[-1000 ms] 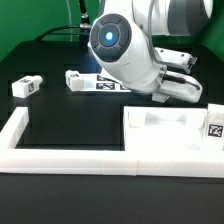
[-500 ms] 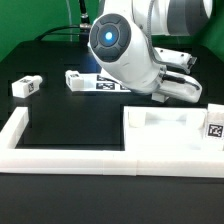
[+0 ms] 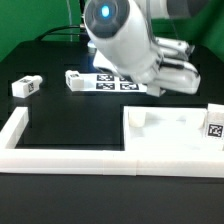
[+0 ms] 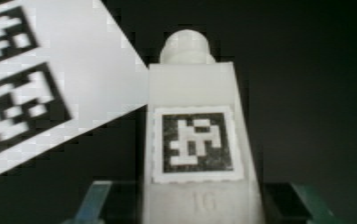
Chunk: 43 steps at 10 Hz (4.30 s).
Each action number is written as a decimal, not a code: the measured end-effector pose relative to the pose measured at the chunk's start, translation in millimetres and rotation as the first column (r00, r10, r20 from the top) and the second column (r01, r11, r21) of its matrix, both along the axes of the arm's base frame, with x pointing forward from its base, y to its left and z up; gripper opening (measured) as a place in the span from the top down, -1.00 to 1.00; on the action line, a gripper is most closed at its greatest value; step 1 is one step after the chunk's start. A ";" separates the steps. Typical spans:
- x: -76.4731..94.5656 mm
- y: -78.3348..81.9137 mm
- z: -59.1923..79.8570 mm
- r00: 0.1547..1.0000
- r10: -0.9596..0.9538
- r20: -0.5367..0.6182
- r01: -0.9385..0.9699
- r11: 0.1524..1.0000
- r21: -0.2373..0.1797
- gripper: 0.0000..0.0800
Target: Assemble square table
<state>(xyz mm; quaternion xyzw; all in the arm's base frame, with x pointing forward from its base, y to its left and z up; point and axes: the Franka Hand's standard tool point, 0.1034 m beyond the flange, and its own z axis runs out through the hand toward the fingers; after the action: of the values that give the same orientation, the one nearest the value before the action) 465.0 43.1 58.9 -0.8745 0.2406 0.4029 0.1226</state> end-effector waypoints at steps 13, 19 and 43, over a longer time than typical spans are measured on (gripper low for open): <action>138.7 -42.7 95.6 0.651 0.263 0.712 -0.022 0.944 -0.328 0.27; 164.3 -53.5 102.5 0.333 0.365 0.870 0.107 0.902 -0.419 0.27; 194.0 -54.5 40.3 0.242 0.458 0.856 0.082 0.869 -0.488 0.27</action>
Offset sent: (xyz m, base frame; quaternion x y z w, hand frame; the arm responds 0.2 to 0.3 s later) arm 0.0101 -0.0137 0.0451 -0.1263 0.1493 -0.0862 0.9769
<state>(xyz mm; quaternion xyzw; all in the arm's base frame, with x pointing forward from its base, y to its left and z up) 659.1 -11.4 99.2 -0.9611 0.0891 -0.2615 -0.0080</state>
